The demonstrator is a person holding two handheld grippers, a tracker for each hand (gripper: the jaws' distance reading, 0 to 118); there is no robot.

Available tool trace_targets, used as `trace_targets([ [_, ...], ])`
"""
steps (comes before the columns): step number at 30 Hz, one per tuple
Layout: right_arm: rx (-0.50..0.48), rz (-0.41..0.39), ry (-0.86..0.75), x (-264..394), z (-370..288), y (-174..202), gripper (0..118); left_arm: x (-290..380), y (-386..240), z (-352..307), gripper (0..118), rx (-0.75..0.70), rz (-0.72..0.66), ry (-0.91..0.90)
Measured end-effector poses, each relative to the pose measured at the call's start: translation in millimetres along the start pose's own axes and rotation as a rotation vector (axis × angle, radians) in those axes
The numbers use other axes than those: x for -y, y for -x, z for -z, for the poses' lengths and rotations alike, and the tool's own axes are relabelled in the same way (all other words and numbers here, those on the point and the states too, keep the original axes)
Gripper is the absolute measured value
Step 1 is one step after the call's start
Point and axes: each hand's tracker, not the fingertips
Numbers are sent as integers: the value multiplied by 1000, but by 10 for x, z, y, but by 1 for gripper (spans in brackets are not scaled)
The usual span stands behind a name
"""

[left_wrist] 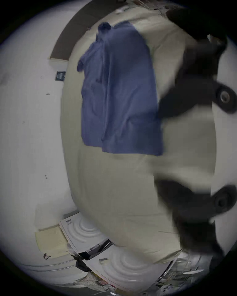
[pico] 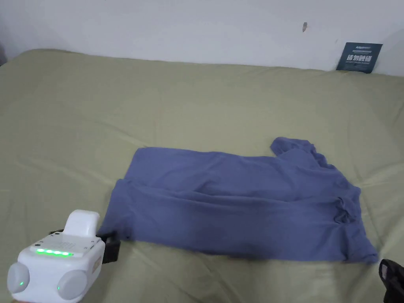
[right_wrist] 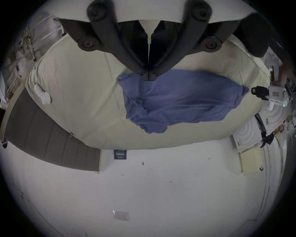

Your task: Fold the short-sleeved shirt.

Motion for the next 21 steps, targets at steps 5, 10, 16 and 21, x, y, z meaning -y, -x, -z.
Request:
trace_targets([
  [5, 55, -18, 87, 91, 366, -172, 4, -169, -32, 574, 112, -41, 24, 68],
  [10, 79, -30, 223, 96, 1043, -385, 75, -275, -43, 673, 62, -3, 15, 117],
  [16, 84, -19, 320, 55, 1770, -509, 80, -305, -249, 499, 4, -10, 108, 61],
  [21, -29, -39, 305, -92, 1583, -557, 9, -335, -135, 440, 2, 30, 38, 62],
])
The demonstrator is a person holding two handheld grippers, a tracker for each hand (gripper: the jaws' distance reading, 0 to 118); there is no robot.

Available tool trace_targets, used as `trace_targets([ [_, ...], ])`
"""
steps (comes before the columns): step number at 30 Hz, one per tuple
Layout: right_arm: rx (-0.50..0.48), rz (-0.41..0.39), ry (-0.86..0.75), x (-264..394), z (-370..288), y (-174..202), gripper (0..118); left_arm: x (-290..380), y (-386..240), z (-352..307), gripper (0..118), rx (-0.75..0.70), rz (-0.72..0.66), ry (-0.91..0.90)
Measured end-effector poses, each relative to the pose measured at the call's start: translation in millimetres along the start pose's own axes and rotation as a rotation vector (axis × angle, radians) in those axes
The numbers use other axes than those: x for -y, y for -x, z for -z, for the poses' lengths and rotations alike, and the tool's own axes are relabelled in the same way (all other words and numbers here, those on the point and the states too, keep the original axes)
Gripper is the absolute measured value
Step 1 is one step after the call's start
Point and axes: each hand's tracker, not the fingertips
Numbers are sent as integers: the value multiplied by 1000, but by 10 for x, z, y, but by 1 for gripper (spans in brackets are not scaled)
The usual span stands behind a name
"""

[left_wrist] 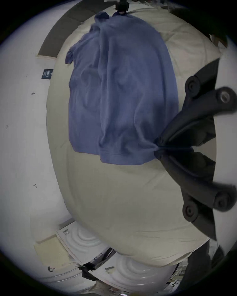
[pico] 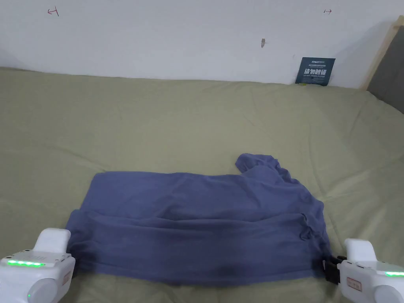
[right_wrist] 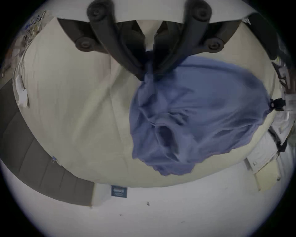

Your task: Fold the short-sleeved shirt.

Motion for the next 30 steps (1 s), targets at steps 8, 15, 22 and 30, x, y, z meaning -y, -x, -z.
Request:
trace_targets([
  [8, -42, -41, -155, -111, -1126, 106, 9, -127, 256, -859, 2, 98, -51, -114],
  [15, -66, -49, -110, 347, -1461, 115, 9, 360, 424, -1261, 2, 146, -50, -69],
  [22, -96, 137, 37, 827, -1077, -107, 12, 982, 471, -899, 24, 179, -169, 30],
  [30, -55, 79, -364, 173, -1605, 437, 81, 445, 232, -1701, 100, 58, -66, -355],
])
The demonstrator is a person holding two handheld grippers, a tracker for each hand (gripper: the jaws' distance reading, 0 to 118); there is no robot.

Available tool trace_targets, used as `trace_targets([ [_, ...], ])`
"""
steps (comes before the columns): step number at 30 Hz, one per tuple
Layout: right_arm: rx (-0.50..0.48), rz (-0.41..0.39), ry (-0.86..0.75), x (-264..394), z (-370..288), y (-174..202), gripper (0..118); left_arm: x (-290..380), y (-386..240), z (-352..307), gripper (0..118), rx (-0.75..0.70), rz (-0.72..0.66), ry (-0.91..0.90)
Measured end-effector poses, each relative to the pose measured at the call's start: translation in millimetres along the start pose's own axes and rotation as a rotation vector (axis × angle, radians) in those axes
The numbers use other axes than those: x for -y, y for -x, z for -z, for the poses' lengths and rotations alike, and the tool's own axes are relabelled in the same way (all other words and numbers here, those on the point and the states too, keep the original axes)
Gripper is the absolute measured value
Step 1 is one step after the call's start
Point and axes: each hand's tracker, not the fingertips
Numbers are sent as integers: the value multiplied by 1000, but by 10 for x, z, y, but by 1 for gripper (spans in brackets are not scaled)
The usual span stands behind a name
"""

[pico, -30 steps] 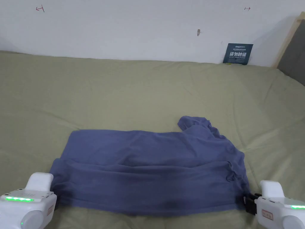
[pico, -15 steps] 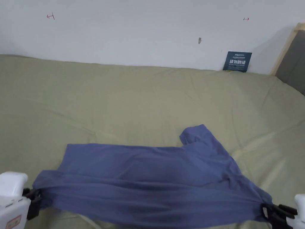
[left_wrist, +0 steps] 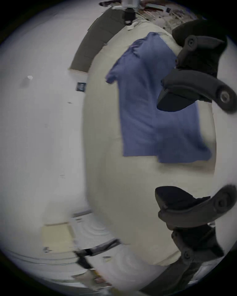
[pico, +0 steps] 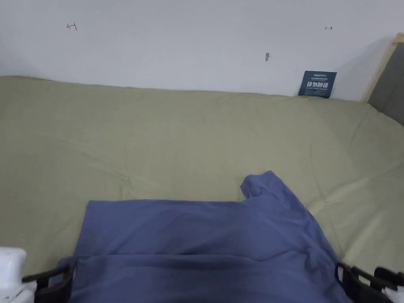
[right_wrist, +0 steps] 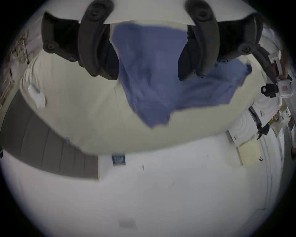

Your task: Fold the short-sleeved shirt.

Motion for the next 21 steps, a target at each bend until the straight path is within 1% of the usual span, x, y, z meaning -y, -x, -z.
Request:
trace_targets([
  [3, -26, -30, -148, -201, 90, 273, 80, -215, -212, 76, 100, 0, 34, -146],
  [4, -25, -41, -186, -240, 148, 371, 79, -269, -273, 169, 100, 12, 15, -137],
  [5, -33, -57, -184, -253, 188, 403, 78, -311, -295, 265, 98, 29, -6, -118],
  [6, -33, -62, -166, -271, 276, 476, 76, -347, -327, 415, 87, 64, -30, -54],
  [7, -23, -74, -163, -284, 354, 548, 50, -370, -362, 551, 46, 58, -24, -20],
  [8, -13, -82, -158, -283, 420, 593, 12, -388, -386, 658, 3, 40, -8, 0],
  [9, -5, -87, -147, -270, 479, 637, 4, -386, -395, 801, 0, 30, -7, -7],
  [11, -47, -75, -101, -256, 589, 660, 4, -419, -325, 1066, 0, 42, -28, 71],
  [12, -31, -78, -110, -228, 631, 680, 4, -421, -274, 1250, 0, 18, -30, 116],
  [13, -29, -82, -108, -229, 639, 625, 4, -426, -227, 1420, 0, -18, -21, 127],
  [15, -24, -89, -75, -199, 725, 580, 4, -468, -136, 1774, 0, -60, -8, 168],
  [16, -21, -86, -67, -176, 770, 543, 4, -492, -92, 1951, 13, -84, -7, 200],
  [17, -11, -89, -53, -186, 803, 479, 4, -523, -60, 2129, 49, -108, -7, 222],
  [18, 5, -98, -33, -177, 847, 431, 4, -547, -50, 2306, 95, -116, 0, 254],
  [19, 20, -103, -9, -169, 901, 375, 4, -560, -47, 2500, 118, -121, 18, 302],
  [20, 29, -102, 6, -163, 954, 320, 4, -533, -37, 2657, 117, -129, 33, 339],
  [21, 44, -103, 27, -192, 1011, 259, 4, -558, -66, 2783, 116, -154, 64, 306],
])
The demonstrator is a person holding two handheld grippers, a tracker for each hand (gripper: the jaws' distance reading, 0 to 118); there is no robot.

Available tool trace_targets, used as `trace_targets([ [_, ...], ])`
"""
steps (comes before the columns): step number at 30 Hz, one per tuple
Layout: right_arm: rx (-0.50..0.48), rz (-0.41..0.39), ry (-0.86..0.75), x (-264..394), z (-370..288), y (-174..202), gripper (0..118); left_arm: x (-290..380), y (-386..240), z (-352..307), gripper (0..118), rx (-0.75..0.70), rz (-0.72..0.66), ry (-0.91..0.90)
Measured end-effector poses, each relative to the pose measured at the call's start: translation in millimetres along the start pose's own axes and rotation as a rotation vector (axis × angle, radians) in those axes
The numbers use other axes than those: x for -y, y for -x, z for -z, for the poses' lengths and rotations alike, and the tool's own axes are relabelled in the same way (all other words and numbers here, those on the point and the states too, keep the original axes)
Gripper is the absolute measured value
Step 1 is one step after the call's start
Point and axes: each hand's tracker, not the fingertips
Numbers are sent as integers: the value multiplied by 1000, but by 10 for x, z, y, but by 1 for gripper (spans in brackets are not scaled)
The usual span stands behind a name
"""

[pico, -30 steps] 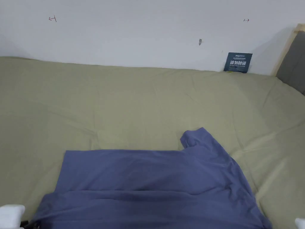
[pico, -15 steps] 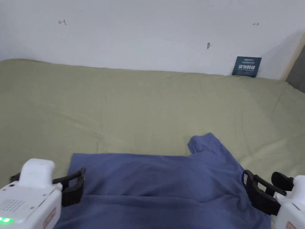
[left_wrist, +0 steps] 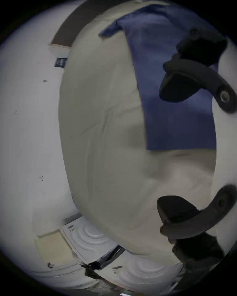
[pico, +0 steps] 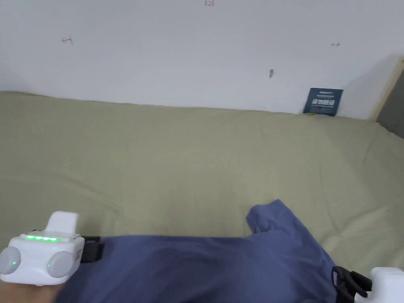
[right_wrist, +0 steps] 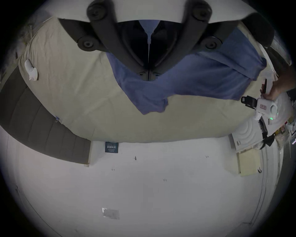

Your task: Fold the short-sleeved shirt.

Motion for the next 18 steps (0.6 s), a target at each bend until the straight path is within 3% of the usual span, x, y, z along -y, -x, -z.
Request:
trace_targets([
  [3, 46, -48, 75, -15, 296, -173, 4, -39, -141, 341, 116, -27, 71, 50],
  [6, 64, -79, 119, -116, 700, -346, 4, -46, -163, 503, 111, 26, 39, 117],
  [7, 68, -80, 138, -165, 867, -410, 13, -20, -123, 454, 92, 26, 2, 93],
  [8, 68, -75, 172, -220, 1026, -448, 32, -33, -111, 398, 67, 42, 2, 98],
  [9, 55, -57, 228, -270, 1248, -507, 62, -38, -119, 313, 36, 101, 9, 82],
  [10, 59, -66, 270, -314, 1474, -562, 79, -50, -156, 222, 4, 117, 10, 77],
  [12, 49, -51, 335, -368, 1860, -574, 79, -33, -227, 104, 4, 103, 30, 73],
  [18, 70, -159, 498, -336, 2541, -451, 76, -115, -229, -231, 4, 124, 25, 0],
])
